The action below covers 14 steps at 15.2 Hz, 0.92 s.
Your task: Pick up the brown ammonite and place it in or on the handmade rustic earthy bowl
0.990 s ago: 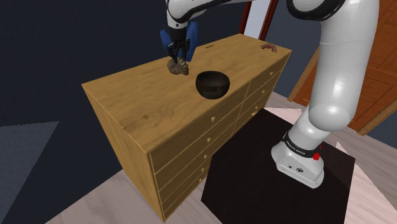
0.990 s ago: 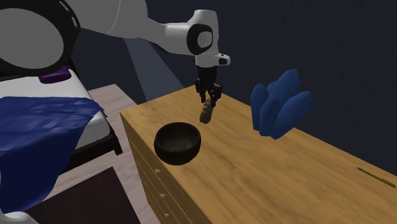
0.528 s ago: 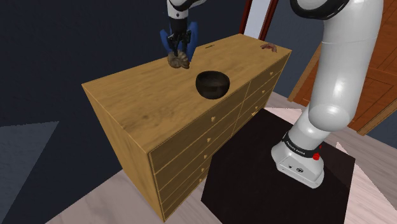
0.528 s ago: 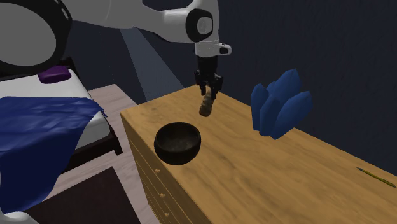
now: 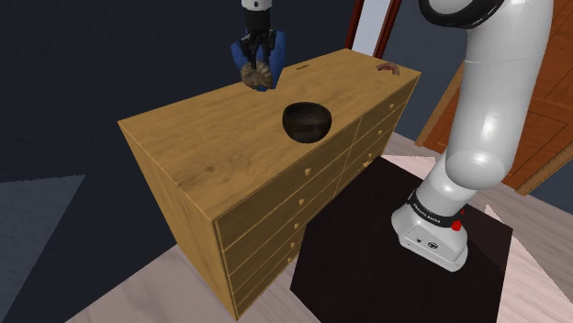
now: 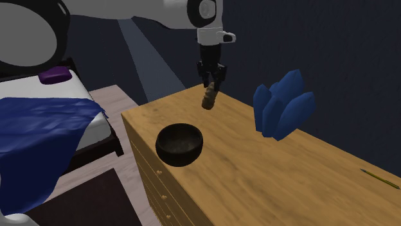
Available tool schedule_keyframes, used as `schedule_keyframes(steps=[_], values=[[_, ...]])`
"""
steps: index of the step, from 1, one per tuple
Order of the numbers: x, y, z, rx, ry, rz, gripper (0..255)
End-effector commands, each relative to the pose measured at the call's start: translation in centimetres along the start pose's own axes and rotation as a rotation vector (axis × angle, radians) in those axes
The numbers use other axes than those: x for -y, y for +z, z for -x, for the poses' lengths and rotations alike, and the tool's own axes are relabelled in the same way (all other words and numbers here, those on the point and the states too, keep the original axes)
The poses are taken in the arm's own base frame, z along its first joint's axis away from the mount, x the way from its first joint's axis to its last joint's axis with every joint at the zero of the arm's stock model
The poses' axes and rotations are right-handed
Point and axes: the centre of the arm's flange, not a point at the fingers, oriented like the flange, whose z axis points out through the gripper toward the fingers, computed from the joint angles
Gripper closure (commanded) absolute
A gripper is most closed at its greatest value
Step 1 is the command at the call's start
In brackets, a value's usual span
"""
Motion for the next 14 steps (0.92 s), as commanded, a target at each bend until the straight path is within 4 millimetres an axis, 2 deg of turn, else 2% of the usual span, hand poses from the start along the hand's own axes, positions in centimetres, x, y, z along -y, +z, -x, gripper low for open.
schedule_keyframes(steps=[1, 7, 14], values=[[-0.1, -1.1, 0.0, 0.0, 0.0, 0.0, 255], [-0.3, -3.8, 0.0, 0.0, 0.0, 0.0, 255], [-2.4, -5.4, 8.9, 0.0, 0.0, 0.0, 255]])
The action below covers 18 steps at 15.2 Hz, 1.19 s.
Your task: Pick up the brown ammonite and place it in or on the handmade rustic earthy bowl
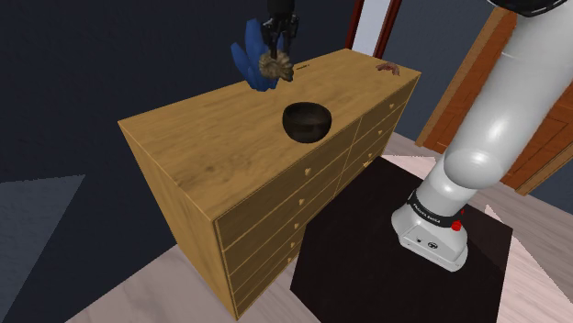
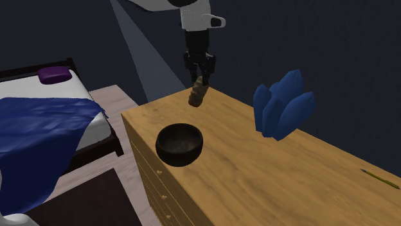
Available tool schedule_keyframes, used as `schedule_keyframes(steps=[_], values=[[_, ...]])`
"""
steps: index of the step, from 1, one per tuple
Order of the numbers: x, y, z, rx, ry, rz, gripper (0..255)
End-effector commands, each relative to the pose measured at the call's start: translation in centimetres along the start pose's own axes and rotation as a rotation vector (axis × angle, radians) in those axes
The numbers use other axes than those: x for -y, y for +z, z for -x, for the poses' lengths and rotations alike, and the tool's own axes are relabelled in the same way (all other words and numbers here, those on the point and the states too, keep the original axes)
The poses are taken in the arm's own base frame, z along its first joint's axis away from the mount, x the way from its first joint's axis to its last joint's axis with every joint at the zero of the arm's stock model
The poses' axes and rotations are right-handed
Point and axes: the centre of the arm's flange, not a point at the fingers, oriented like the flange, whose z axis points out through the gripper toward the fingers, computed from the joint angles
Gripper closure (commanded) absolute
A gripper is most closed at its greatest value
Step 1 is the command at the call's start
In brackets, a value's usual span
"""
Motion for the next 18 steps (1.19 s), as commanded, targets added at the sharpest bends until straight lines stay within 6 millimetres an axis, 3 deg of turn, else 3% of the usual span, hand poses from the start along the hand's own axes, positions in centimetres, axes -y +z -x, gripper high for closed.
schedule_keyframes(steps=[1, 9, 18], values=[[-0.7, -0.5, 2.5, 0.0, 0.0, 0.0, 255], [-3.2, -2.4, 13.2, 0.0, 0.0, 0.0, 255], [-2.8, 2.4, 13.3, 0.0, 0.0, 0.0, 255]])
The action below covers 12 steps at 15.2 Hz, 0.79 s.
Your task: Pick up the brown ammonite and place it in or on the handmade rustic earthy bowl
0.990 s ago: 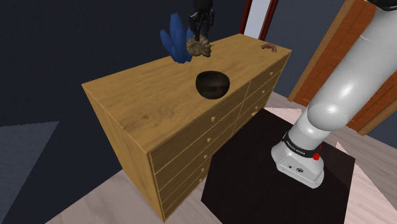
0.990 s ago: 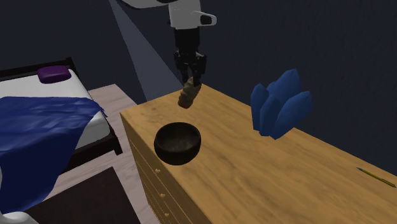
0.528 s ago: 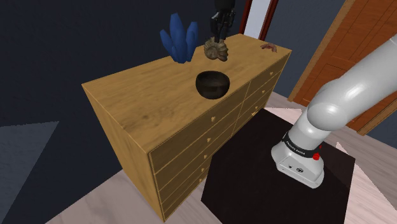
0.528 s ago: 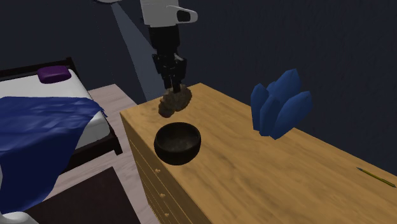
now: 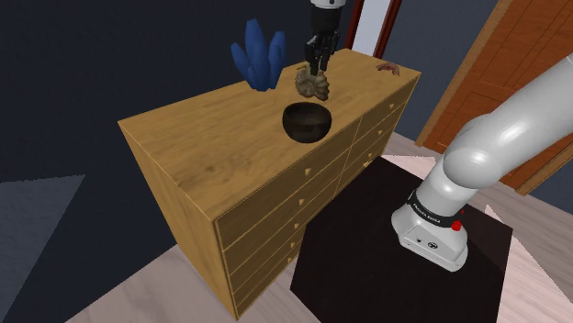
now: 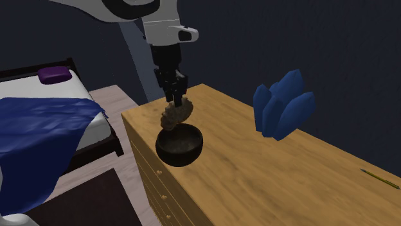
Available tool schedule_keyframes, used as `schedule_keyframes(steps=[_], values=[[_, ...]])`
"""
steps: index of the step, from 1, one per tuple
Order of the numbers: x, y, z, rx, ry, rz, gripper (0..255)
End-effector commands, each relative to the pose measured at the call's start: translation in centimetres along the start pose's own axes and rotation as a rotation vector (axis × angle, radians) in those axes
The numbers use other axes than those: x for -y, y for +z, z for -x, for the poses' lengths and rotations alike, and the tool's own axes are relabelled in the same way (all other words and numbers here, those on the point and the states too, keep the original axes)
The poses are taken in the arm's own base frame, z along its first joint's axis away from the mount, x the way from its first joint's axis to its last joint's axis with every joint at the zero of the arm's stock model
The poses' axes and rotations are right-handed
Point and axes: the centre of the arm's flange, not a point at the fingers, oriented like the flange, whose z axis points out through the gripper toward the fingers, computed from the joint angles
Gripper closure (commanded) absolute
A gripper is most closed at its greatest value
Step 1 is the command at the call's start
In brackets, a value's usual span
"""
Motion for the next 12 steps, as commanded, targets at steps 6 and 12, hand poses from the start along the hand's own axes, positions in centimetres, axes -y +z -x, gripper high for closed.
schedule_keyframes(steps=[6, 12], values=[[0.4, 3.7, 0.0, -0.001, 0.0, 0.0, 255], [0.6, 6.7, 0.0, -0.001, 0.0, 0.0, 255]])
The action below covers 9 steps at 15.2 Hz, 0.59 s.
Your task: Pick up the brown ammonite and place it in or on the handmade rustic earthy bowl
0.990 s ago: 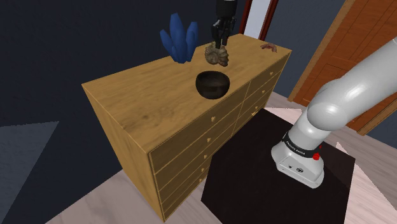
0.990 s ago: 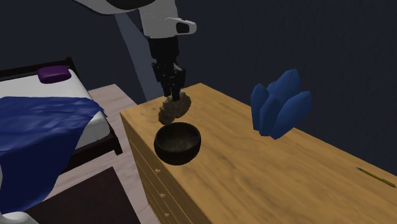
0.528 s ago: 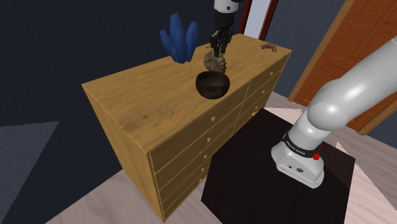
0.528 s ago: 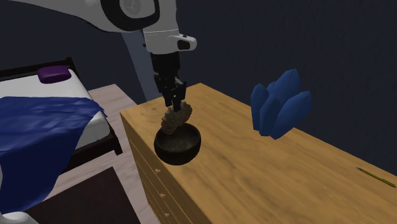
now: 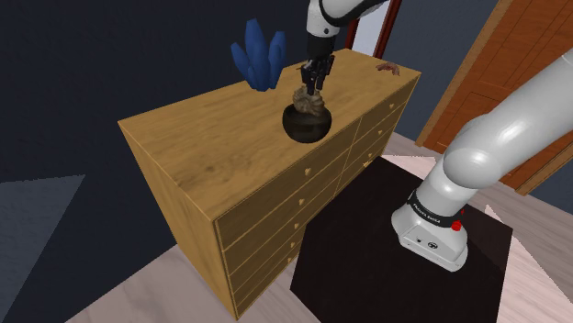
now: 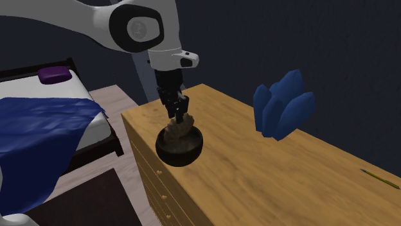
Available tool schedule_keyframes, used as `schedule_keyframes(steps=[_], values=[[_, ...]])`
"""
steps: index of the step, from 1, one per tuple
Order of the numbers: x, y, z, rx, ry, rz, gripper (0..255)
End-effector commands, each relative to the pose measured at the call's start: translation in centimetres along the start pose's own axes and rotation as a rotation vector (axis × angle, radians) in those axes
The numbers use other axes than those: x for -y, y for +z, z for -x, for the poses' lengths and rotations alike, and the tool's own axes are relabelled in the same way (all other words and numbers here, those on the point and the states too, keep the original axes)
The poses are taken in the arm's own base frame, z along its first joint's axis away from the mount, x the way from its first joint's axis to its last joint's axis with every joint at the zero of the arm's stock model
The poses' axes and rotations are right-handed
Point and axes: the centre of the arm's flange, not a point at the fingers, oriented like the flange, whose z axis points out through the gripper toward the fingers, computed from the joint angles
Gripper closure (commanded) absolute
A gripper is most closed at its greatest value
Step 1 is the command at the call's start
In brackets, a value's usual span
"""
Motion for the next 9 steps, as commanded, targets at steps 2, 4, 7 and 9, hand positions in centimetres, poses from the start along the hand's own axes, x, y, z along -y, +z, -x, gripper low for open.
schedule_keyframes(steps=[2, 4, 7, 9], values=[[0.03, 0.45, 0.04, -0.001, 0.0, 0.0, 255], [0.03, 0.45, 0.04, -0.001, 0.0, 0.0, 255], [0.03, 0.45, 0.04, -0.001, 0.0, 0.0, 255], [0.03, 0.45, 0.04, -0.001, 0.0, 0.0, 0]])
